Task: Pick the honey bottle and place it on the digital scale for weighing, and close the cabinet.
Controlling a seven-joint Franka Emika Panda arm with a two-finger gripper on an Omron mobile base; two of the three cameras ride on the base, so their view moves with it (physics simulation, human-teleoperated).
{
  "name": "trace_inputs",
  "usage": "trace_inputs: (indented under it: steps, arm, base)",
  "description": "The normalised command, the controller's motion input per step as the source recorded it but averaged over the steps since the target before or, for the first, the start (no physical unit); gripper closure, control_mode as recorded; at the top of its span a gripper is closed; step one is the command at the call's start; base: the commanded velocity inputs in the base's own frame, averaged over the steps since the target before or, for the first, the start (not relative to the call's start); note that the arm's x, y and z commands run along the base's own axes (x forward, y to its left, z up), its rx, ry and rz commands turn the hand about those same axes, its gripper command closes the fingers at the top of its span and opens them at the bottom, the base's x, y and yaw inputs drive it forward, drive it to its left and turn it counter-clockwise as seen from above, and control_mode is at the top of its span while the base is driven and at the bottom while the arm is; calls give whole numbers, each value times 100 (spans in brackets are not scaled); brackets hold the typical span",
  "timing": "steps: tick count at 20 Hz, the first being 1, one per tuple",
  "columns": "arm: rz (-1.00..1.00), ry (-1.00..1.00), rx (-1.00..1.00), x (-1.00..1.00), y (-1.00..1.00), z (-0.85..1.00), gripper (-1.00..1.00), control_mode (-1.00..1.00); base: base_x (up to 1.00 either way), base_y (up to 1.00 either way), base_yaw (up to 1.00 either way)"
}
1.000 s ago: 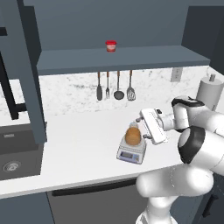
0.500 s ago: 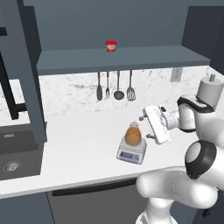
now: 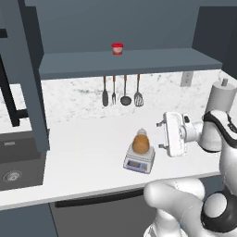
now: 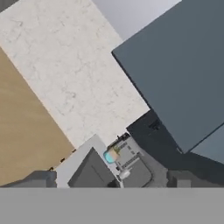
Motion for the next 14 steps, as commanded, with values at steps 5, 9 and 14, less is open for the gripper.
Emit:
trace_inputs:
  steps: [5,9,14]
  arm:
    - [-18,-45,37,-33,-9,4,-100,-100]
    - [-18,-50,12,-28,-40,24,-100,-100]
    - [-18,-38,4,-33,-56,25,-100,-100]
  base:
    - [0,0,0]
    - [0,0,0]
    - [0,0,0]
